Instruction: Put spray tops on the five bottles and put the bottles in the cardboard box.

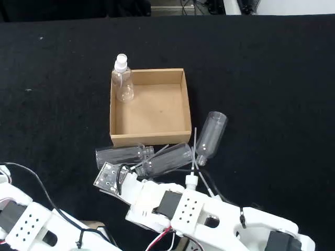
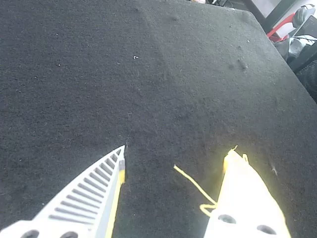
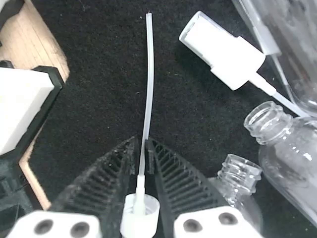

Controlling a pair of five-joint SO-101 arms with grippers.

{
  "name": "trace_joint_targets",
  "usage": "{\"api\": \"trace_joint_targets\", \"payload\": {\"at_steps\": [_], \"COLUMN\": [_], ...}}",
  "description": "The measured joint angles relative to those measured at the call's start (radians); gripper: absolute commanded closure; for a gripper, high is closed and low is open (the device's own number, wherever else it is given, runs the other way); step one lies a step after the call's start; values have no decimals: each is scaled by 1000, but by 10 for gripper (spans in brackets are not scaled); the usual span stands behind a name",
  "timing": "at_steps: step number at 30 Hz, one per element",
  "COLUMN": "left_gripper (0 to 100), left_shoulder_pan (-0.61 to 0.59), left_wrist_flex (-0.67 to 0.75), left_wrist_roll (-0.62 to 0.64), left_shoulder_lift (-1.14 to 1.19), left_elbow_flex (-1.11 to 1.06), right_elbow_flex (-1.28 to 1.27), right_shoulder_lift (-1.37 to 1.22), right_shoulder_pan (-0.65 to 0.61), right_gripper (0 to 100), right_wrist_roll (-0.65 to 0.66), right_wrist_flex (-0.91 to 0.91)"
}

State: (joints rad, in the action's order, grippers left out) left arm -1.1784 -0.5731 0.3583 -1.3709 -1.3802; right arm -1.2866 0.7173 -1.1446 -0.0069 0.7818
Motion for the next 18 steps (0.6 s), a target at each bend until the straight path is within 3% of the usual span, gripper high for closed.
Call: {"api": "trace_joint_targets", "payload": {"at_steps": [18], "left_gripper": [775], "left_shoulder_pan": [0], "left_wrist_flex": [0], "left_wrist_roll": [0], "left_shoulder_lift": [0], "left_elbow_flex": [0], "right_elbow_flex": [0], "right_shoulder_lift": [0], "right_shoulder_pan": [-74], "right_gripper": [933], "right_wrist_roll": [0], "right_wrist_flex": [-6]}}
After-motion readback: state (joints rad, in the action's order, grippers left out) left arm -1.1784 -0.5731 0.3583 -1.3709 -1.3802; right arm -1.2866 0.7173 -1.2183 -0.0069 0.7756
